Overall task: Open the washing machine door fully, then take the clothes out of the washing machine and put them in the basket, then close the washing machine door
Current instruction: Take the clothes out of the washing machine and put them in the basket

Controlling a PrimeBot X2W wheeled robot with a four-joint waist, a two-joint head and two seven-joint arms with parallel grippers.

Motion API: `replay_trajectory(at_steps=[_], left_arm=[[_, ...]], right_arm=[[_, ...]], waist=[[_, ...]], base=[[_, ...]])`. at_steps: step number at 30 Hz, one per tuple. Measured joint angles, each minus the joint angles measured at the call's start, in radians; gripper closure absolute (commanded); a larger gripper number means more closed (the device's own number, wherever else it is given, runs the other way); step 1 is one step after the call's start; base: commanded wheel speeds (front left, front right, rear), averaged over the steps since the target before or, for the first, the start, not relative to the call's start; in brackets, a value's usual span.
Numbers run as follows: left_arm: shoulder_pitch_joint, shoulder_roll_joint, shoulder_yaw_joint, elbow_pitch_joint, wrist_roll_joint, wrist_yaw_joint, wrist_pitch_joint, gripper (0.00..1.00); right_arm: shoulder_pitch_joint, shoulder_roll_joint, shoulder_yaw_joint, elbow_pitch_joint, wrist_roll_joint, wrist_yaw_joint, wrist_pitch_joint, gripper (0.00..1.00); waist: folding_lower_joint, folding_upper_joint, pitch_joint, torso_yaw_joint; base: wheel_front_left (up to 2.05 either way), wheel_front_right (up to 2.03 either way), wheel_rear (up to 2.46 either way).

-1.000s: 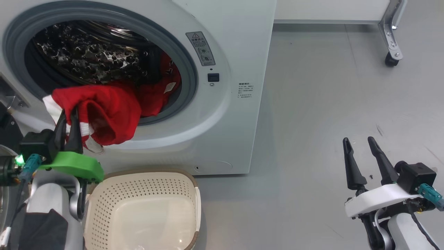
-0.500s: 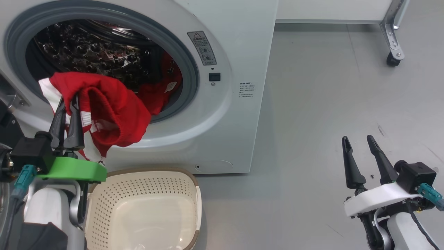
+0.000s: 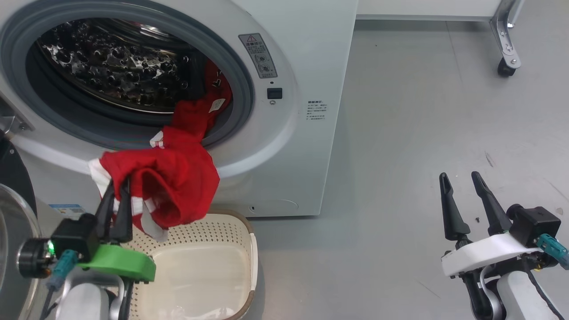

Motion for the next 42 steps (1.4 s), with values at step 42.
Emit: replay_trajectory(at_steps=[42], left_arm=[[-0.079,0.0,-0.041,0.421,0.011,0.037,0.12,1.0]], right_arm=[[-0.1,-0.039,0.044,-0.039,0.005,0.0,0.0,0.0]], waist=[[0.0,0.0,0.233,-0.159]], base=[[0.0,0.0,0.0]])
